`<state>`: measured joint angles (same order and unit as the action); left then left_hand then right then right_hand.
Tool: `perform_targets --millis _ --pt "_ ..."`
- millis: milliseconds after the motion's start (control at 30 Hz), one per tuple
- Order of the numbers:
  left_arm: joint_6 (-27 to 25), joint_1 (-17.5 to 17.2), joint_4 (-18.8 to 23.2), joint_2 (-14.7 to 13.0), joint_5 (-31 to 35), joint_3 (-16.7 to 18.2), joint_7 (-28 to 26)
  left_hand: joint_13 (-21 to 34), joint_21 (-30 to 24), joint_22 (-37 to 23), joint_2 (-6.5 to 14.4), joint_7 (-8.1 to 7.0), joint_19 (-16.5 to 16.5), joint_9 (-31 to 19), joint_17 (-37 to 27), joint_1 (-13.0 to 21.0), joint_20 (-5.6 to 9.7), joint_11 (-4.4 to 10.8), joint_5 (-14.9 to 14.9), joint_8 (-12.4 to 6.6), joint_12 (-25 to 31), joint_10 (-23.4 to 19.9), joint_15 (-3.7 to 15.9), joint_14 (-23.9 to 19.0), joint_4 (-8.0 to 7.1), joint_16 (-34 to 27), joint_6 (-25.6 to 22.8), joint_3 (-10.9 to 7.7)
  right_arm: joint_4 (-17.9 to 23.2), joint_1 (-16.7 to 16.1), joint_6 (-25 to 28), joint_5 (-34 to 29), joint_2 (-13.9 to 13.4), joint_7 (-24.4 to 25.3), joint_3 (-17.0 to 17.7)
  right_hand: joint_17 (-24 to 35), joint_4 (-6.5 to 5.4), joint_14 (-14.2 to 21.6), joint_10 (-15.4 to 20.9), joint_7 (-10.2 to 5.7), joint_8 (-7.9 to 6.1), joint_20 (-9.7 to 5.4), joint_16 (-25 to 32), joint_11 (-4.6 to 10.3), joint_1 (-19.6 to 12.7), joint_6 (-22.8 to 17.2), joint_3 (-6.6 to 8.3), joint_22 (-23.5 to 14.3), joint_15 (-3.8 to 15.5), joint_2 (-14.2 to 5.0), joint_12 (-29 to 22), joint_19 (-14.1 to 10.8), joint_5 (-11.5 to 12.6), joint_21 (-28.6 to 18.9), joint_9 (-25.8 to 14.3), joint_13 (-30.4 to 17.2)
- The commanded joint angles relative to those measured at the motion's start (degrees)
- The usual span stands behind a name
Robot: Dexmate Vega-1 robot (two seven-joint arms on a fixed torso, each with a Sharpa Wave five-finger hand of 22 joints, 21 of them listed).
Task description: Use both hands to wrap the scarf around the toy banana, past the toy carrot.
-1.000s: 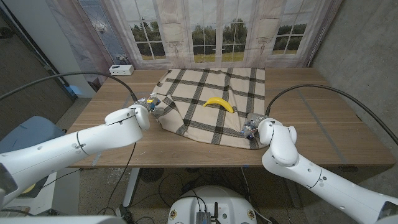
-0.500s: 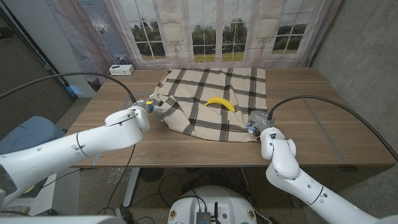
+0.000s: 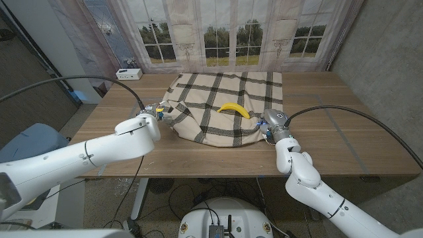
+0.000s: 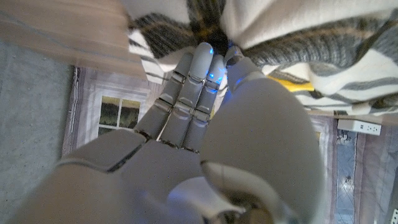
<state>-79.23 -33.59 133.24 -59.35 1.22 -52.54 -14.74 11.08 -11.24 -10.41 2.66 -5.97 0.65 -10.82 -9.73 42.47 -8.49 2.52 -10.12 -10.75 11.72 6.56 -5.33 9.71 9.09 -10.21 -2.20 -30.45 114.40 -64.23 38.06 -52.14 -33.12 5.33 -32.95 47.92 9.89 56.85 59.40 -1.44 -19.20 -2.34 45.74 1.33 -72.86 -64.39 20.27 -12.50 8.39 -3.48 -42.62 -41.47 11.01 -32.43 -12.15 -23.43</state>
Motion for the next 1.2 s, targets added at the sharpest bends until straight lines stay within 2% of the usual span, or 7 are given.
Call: perform_targets --millis 33,133,333,467,700,900,1200 --pt "-0.8 4.7 -3.0 0.7 5.7 -6.4 1.5 0.1 -0.5 -0.2 0.1 -1.75 -0.6 -0.1 -0.2 1.4 -0.53 0.97 0.2 -0.57 0.9 -1.5 0.84 -0.9 0.24 -0.9 -0.9 0.22 -1.3 0.9 -7.4 6.2 -0.4 38.2 0.5 0.4 -0.05 0.9 1.3 -0.01 -0.28 -0.05 -0.5 -0.05 -0.3 -0.3 0.82 -0.1 4.61 0.58 -1.4 0.0 -0.2 -0.4 -0.5 -3.9" --pt "-0.8 6.0 -4.6 1.5 13.7 -9.2 7.3 0.1 -0.6 -0.1 0.2 -2.02 -1.1 -0.1 -0.2 2.2 -0.36 1.59 0.2 -1.01 1.7 -3.5 1.99 -2.2 0.44 -1.0 -1.9 0.37 -1.3 1.1 -7.4 6.5 -0.5 38.8 0.3 0.6 -0.09 1.0 1.3 -0.15 -0.24 -0.1 -0.7 0.03 -0.3 -0.3 0.96 0.0 4.62 0.64 -1.5 0.1 -0.2 -0.5 -0.5 -4.2" --pt "-0.8 4.0 -11.4 6.9 41.9 -9.3 31.6 0.2 -0.7 -0.1 0.1 -2.32 -1.4 -0.1 -0.2 3.1 0.38 2.34 0.3 -1.83 2.1 -5.0 3.05 -2.9 0.59 -0.8 -4.4 0.8 -1.5 1.6 -7.4 7.1 -1.0 39.0 -0.1 0.9 -0.21 1.1 1.1 -0.22 -0.2 -0.14 -1.0 0.05 -0.2 -0.3 1.17 0.0 4.6 0.69 -1.7 0.2 -0.2 -0.8 -0.7 -4.7" --pt "-0.8 6.6 -14.4 8.2 49.0 -12.1 39.2 0.3 -0.6 -0.1 -0.5 -3.1 -1.5 -0.1 -0.2 3.8 0.6 2.34 0.3 -2.29 2.4 -6.1 3.78 -3.2 0.75 -0.7 -6.0 1.24 -1.6 1.8 -7.4 7.4 -1.2 39.3 -0.3 1.2 -0.24 1.2 1.1 -0.2 -0.1 -0.13 -1.2 0.13 -0.1 -0.3 1.35 0.1 4.62 0.77 -1.9 0.3 -0.2 -1.0 -0.7 -5.1" --pt "0.4 10.8 -17.0 8.4 48.8 -16.0 39.1 0.4 -0.6 0.0 -1.5 -5.08 -1.8 -0.2 -0.2 4.9 1.04 2.46 0.1 -3.04 2.6 -7.3 4.33 -4.0 0.87 -0.7 -8.7 1.99 -1.7 2.1 -7.5 8.1 -1.6 39.4 -0.5 1.7 -0.35 1.3 0.9 -0.1 0.03 -0.24 -1.5 0.1 0.0 -0.4 1.61 0.1 4.6 0.87 -2.0 0.5 -0.3 -1.3 -0.8 -5.7" --pt "4.5 9.7 -18.7 9.6 47.6 -14.2 33.5 0.4 -1.2 -0.1 -0.5 -5.42 -3.6 -0.3 -0.2 5.9 0.49 1.41 -0.1 -3.17 3.2 -9.3 4.22 -6.5 0.21 -1.2 -10.6 2.29 -1.8 2.3 -7.6 8.5 -1.8 39.4 -0.6 2.1 -0.38 1.4 1.1 -0.19 0.15 -0.26 -1.8 0.07 0.1 -0.4 1.84 0.2 4.61 0.93 -2.0 0.6 -0.3 -1.5 -0.8 -5.7" --pt "8.6 13.5 -22.9 11.4 48.9 -16.9 38.5 0.5 -1.2 -0.1 -0.4 -6.18 -4.4 -0.3 -0.1 6.9 1.78 2.61 -0.1 -3.96 3.4 -10.8 5.58 -7.4 0.27 -0.8 -15.0 3.11 -1.5 2.2 -6.8 8.6 -1.8 39.5 -0.8 2.6 -0.41 1.5 1.0 -0.14 0.27 -0.37 -2.1 0.07 0.2 -0.5 2.11 0.2 4.6 1.03 -1.8 0.7 -0.4 -1.9 -0.9 -5.8"
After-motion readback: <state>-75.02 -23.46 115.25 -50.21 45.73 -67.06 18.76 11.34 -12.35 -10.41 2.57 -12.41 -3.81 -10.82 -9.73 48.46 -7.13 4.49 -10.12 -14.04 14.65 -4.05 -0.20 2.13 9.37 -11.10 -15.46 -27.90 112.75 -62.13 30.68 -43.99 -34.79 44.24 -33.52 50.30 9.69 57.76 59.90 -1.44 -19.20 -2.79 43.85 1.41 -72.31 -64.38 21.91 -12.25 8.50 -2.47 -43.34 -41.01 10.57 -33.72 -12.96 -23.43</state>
